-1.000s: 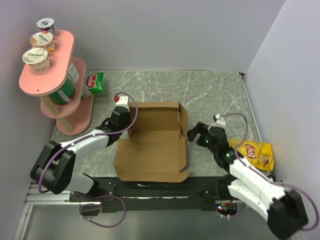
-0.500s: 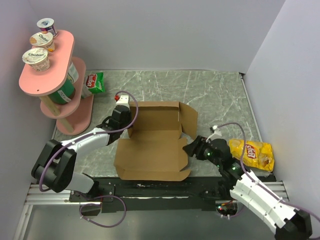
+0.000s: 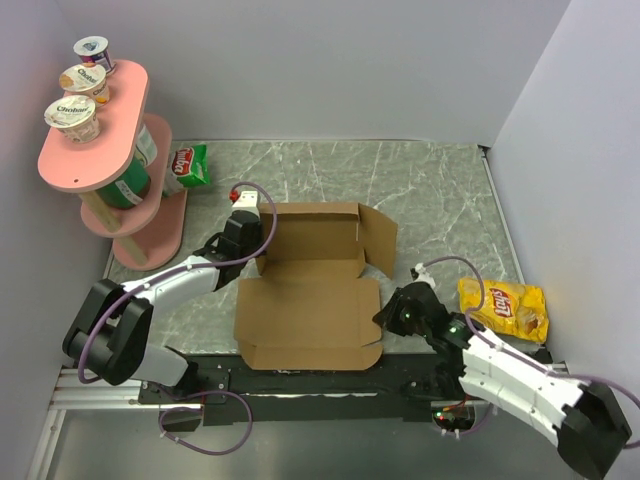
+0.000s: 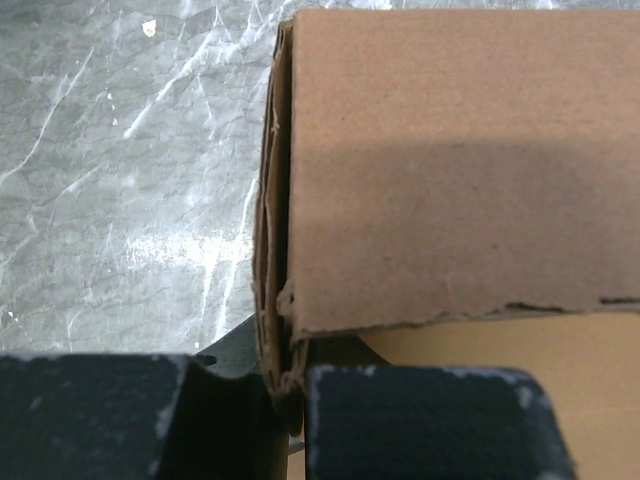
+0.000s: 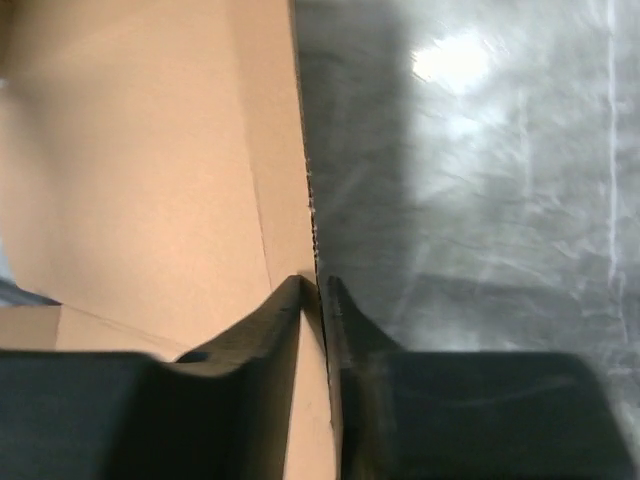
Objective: Fold the paper box
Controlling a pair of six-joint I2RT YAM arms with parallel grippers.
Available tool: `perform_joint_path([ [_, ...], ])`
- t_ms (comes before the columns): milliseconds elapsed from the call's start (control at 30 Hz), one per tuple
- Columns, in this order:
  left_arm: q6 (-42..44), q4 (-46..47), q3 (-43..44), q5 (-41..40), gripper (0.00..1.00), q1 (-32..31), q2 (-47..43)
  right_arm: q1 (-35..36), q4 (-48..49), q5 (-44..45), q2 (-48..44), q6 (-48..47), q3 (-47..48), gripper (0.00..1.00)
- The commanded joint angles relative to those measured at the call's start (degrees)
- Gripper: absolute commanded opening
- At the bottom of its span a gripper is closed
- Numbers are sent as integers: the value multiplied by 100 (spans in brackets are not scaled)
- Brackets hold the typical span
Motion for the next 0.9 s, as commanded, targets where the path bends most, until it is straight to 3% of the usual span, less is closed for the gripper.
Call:
perform_joint_path([
  [0, -92, -218, -4, -55, 1, -10, -42, -15, 284, 91, 699, 412, -250, 18],
  [100, -83, -192, -3, -11, 1, -10, -16, -243, 373, -111, 1051, 368, -286, 17],
  [167, -92, -166, -21, -20, 1, -10, -42, -480, 470, -225, 1148, 333, -365, 28],
  [233, -57, -157, -38, -55, 1, -10, -68, -665, 461, -445, 1079, 263, -426, 32],
  [267, -31, -140, -56, -72, 1, -10, -86, -674, 374, -411, 965, 123, -392, 44],
  [333, 84, -113, -91, -81, 1, -10, -147, -596, 198, -323, 379, -62, -200, 57],
  [367, 110, -104, -100, -90, 1, -10, -165, -517, -38, -288, 140, -245, -111, 72],
  [467, 233, -69, -126, -125, 1, -10, -261, -534, -774, 211, -862, -606, 398, 87],
  [567, 286, 45, -188, -64, 1, -10, -358, -700, -1068, 662, -1295, -1132, 1118, 88],
  [733, 286, 124, -276, 7, 1, -10, -420, -1745, -692, 293, -408, -2100, 2148, 76],
  [867, 269, 98, -258, 24, 1, -10, -420, -2624, 117, -232, -118, -2532, 2456, 74],
])
